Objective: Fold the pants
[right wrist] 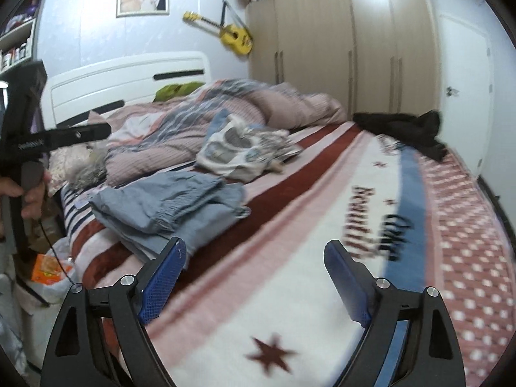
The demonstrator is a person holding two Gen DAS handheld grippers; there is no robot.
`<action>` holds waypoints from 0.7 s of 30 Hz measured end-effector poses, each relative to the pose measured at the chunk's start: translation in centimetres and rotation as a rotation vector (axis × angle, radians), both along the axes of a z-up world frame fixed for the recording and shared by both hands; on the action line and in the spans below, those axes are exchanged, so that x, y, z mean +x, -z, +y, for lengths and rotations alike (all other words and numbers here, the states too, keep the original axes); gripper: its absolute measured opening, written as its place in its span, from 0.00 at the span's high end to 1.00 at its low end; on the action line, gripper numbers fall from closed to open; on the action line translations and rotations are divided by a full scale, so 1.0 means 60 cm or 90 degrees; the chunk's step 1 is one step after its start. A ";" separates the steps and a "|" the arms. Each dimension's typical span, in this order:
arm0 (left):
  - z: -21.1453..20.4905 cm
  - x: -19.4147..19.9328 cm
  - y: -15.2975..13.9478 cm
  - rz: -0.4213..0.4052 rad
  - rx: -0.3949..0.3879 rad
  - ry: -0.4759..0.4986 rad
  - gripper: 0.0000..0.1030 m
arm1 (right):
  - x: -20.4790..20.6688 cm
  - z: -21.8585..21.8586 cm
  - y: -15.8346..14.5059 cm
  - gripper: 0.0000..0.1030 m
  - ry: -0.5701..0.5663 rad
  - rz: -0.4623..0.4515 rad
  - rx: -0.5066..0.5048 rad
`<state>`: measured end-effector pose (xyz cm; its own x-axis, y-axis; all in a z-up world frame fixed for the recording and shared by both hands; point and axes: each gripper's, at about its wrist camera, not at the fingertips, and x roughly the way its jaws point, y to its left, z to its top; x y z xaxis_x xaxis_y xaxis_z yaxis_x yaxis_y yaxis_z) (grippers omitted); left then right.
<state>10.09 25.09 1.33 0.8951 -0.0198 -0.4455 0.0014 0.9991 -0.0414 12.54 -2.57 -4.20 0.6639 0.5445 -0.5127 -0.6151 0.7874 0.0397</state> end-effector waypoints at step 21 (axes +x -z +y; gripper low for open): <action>-0.358 -0.063 0.030 -0.115 0.037 -0.009 0.01 | -0.168 -0.319 -0.072 0.01 0.189 -0.155 -0.001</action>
